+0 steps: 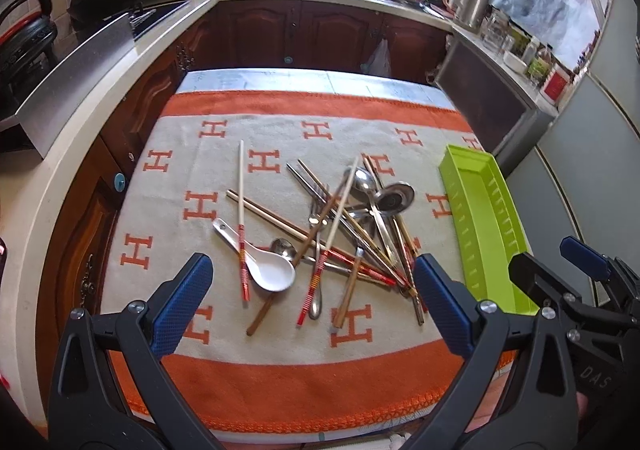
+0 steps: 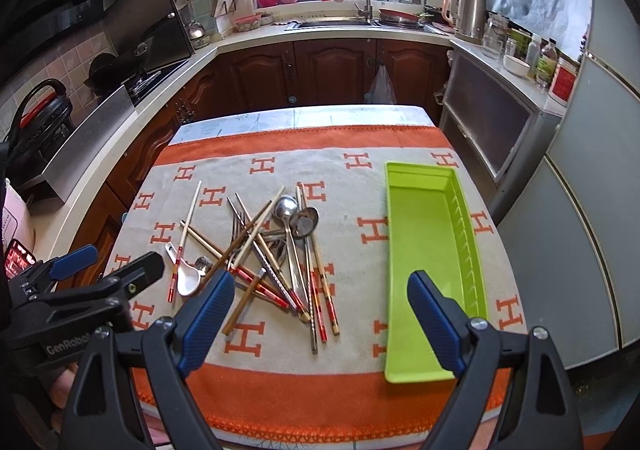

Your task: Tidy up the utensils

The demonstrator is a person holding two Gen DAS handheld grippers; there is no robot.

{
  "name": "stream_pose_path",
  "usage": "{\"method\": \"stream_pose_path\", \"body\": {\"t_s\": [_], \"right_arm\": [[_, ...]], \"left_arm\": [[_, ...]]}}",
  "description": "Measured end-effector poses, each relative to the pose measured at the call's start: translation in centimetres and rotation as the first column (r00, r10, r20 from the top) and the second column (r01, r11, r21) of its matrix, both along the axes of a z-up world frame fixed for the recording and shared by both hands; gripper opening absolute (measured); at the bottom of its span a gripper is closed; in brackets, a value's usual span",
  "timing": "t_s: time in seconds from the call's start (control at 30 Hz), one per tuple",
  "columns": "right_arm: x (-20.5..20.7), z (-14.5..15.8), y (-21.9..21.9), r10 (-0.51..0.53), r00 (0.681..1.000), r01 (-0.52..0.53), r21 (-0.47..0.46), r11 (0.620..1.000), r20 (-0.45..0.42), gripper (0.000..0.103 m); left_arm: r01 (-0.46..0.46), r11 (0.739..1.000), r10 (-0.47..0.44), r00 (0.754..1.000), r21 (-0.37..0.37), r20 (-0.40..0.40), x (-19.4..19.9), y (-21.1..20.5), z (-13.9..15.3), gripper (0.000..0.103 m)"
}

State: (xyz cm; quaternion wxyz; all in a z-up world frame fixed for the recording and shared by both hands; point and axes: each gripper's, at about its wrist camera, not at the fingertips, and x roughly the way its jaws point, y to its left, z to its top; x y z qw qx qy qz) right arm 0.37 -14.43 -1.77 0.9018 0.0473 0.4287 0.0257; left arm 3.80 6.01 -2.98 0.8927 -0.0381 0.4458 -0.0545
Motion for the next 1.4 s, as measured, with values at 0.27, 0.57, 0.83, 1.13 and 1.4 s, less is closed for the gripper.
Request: {"method": "stream_pose_path", "body": {"t_s": [0.27, 0.57, 0.83, 1.13, 1.4], "right_arm": [[4.6, -0.7, 2.3, 0.102, 0.993, -0.096, 0.091, 0.991, -0.062, 0.073], [9.9, -4.7, 4.7, 0.191, 0.958, -0.133, 0.258, 0.957, -0.214, 0.05], [12.4, -8.7, 6.7, 0.257, 0.914, -0.135, 0.362, 0.922, -0.315, 0.04], [15.7, -13.4, 7.4, 0.271, 0.866, -0.023, 0.508, 0.861, -0.42, 0.023], [16.2, -14.9, 6.8, 0.23, 0.853, 0.034, 0.49, 0.871, -0.468, 0.023]], "left_arm": [[-0.119, 0.992, 0.117, 0.992, 0.046, 0.041, 2.5, 6.0, 1.4, 0.1], [-0.118, 0.991, 0.117, 0.993, 0.056, 0.02, 5.6, 9.4, 0.9, 0.1], [-0.132, 0.991, 0.131, 0.98, 0.002, -0.149, 10.3, 10.4, -4.7, 0.065], [-0.091, 0.996, 0.094, 0.96, 0.024, -0.264, 15.9, 8.4, -10.5, 0.039], [-0.083, 0.995, 0.095, 0.938, 0.05, -0.333, 18.0, 7.8, -13.7, 0.028]]}}
